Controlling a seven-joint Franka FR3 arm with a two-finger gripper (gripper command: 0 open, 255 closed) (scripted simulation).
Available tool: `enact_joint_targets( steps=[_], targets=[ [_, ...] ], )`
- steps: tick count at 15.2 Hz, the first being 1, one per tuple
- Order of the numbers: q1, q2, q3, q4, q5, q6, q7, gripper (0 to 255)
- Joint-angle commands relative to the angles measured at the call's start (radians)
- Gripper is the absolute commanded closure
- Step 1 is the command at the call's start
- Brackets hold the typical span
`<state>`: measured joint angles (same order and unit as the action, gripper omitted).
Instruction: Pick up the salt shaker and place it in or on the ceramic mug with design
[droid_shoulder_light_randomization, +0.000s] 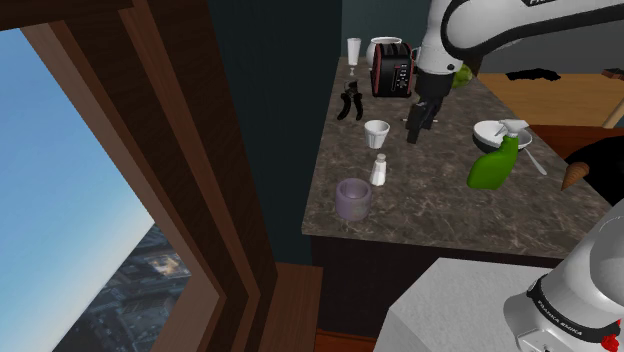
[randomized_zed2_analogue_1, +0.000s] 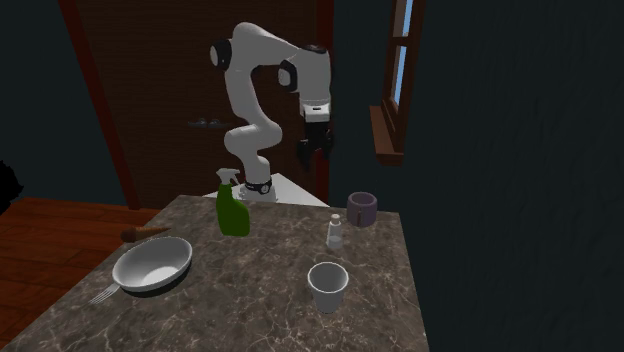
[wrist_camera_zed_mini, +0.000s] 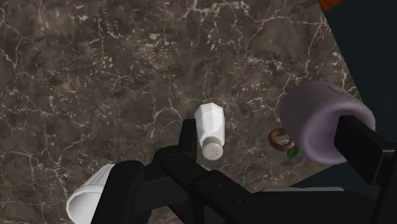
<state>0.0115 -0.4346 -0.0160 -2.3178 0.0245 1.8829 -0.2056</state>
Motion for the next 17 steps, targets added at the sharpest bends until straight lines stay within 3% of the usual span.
enact_joint_targets(
  steps=[1, 10, 17],
  targets=[
    [0.001, 0.066, -0.012, 0.007, 0.005, 0.059, -0.029, 0],
    [0.006, 0.400, -0.047, 0.143, 0.059, 0.246, -0.161, 0],
    [0.007, 0.453, -0.044, 0.110, 0.071, 0.331, -0.172, 0]
  ],
)
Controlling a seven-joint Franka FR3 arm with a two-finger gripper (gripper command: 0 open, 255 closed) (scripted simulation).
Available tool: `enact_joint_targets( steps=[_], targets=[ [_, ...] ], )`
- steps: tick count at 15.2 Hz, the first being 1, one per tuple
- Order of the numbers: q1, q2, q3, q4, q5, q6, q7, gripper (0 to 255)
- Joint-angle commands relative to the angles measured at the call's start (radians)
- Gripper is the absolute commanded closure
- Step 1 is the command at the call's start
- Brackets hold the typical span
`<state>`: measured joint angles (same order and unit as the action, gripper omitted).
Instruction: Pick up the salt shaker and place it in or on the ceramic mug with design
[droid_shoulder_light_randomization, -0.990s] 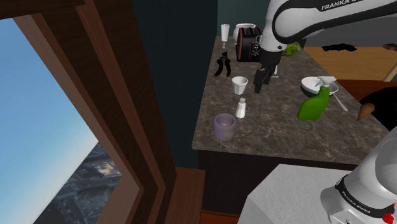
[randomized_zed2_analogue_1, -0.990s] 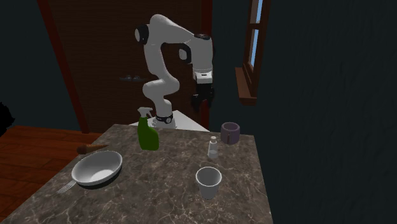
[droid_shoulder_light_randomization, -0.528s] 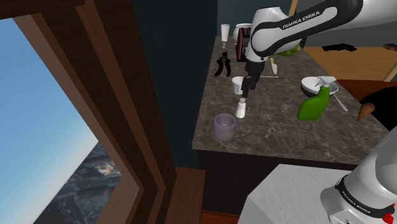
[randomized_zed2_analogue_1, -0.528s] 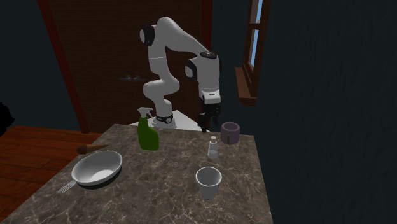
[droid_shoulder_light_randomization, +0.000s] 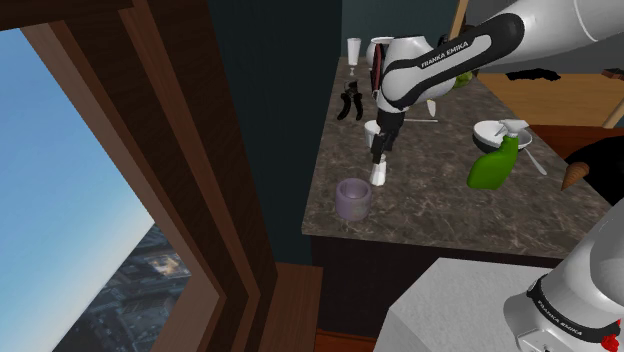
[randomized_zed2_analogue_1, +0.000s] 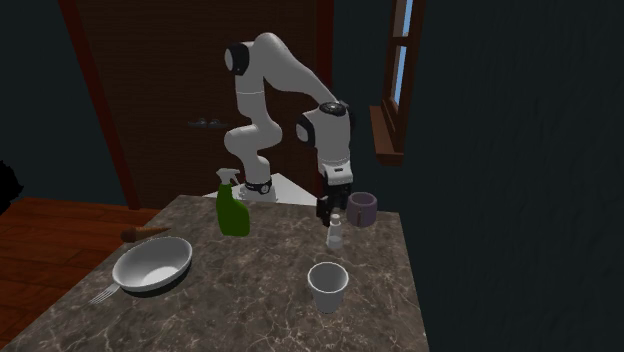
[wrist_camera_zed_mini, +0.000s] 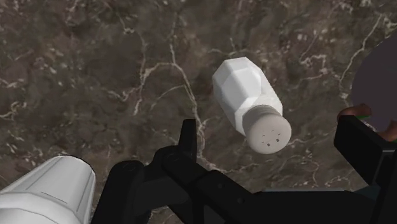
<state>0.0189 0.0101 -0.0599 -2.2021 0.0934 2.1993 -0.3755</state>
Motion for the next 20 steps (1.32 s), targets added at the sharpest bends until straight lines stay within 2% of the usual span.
enact_joint_targets(
  steps=[1, 9, 10, 20],
  targets=[
    [0.001, 0.020, 0.001, -0.015, 0.004, 0.035, -0.004, 0],
    [0.001, 0.020, 0.001, -0.015, 0.004, 0.035, -0.004, 0],
    [0.001, 0.020, 0.001, -0.015, 0.004, 0.035, -0.004, 255],
    [0.001, 0.012, 0.001, -0.009, 0.003, 0.022, -0.002, 255]
  ],
)
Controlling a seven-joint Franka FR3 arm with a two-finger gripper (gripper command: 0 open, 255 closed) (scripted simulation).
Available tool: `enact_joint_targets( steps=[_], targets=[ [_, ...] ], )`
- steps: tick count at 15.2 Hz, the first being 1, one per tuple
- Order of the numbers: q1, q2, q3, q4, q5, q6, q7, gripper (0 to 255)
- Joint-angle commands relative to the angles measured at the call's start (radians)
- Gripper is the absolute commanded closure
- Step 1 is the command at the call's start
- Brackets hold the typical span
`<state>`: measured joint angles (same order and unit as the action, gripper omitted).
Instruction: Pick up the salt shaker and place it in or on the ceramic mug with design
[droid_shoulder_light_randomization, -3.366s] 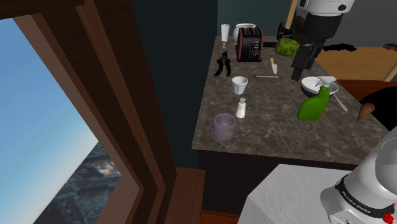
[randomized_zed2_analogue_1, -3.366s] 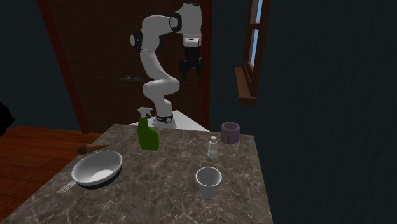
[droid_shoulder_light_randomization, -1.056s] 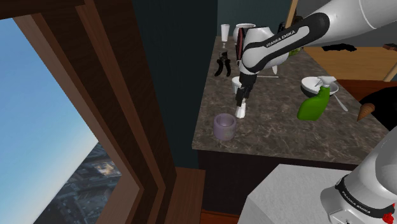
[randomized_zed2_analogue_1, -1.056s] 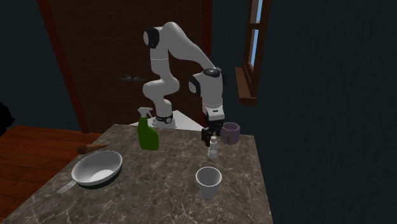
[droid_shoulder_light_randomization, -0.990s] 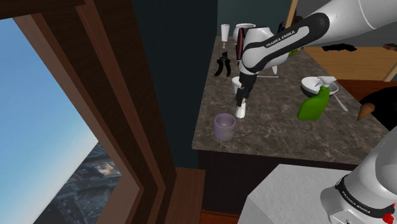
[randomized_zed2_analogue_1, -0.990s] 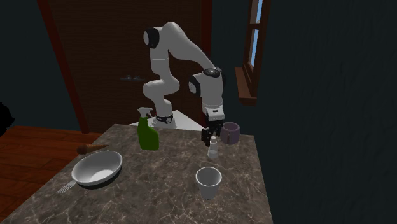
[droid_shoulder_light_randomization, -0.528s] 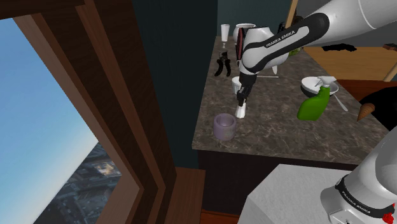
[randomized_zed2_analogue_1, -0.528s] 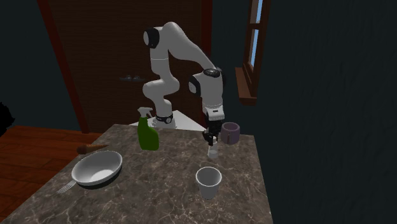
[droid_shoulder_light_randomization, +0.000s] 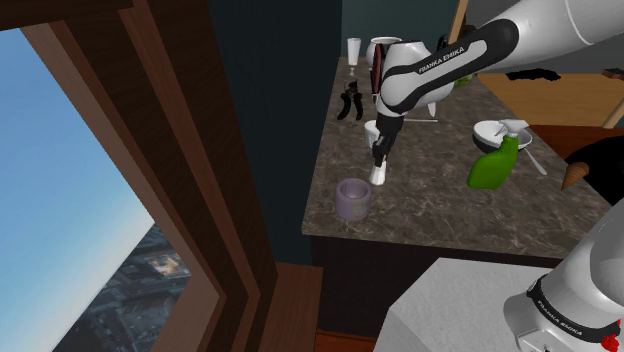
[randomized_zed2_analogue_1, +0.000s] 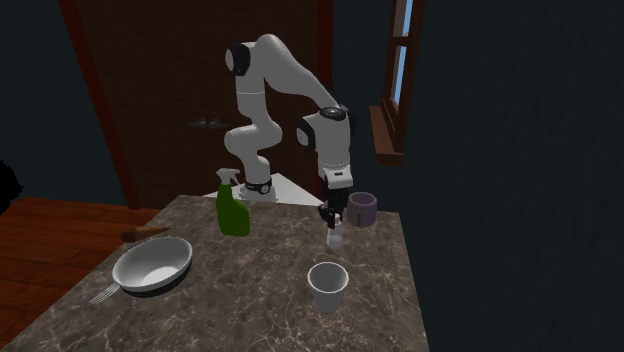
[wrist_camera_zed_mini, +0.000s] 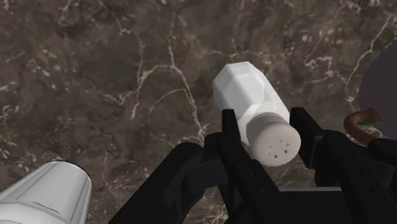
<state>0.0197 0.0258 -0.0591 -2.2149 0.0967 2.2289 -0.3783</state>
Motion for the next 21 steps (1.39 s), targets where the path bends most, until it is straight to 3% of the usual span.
enact_joint_targets(
  steps=[1, 21],
  targets=[
    [0.000, -0.011, 0.000, 0.009, -0.002, -0.020, 0.002, 255],
    [-0.002, -0.109, -0.001, 0.175, -0.021, -0.283, 0.029, 255]
  ],
)
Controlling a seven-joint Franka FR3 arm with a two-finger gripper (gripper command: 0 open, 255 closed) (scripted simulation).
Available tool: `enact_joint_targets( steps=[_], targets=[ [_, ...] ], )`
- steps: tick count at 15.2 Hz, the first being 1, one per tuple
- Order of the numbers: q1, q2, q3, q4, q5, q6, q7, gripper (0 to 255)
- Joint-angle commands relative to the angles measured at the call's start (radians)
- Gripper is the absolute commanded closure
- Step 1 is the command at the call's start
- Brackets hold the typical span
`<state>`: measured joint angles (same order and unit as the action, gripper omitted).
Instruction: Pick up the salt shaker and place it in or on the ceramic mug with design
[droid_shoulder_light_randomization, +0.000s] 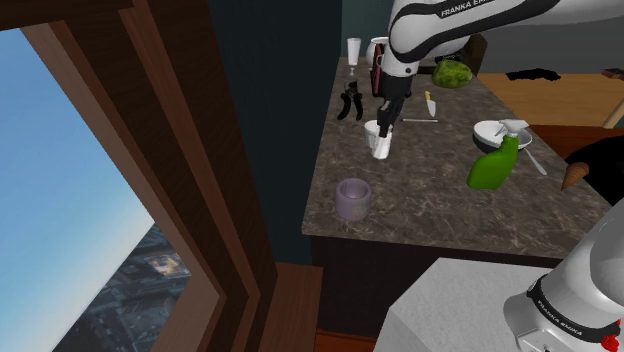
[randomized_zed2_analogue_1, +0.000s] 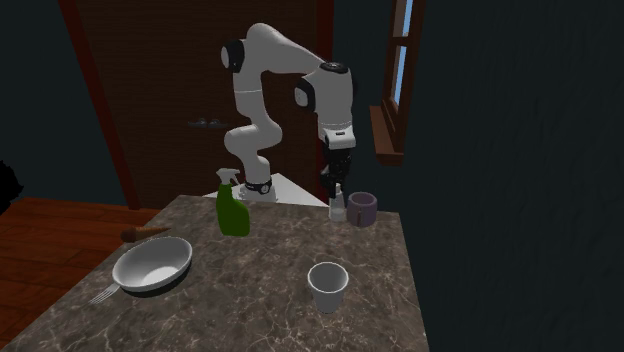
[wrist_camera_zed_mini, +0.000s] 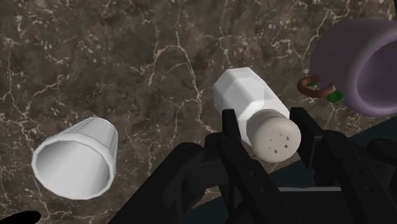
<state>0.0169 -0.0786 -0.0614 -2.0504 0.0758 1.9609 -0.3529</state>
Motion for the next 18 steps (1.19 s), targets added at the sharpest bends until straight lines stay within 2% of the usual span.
enact_joint_targets(
  steps=[1, 11, 18],
  targets=[
    [0.001, -0.007, 0.001, 0.021, -0.001, -0.028, 0.005, 255],
    [0.001, -0.022, 0.001, 0.133, -0.005, -0.155, 0.014, 255],
    [0.073, -0.061, 0.093, 0.141, 0.006, -0.190, 0.178, 255]
  ],
)
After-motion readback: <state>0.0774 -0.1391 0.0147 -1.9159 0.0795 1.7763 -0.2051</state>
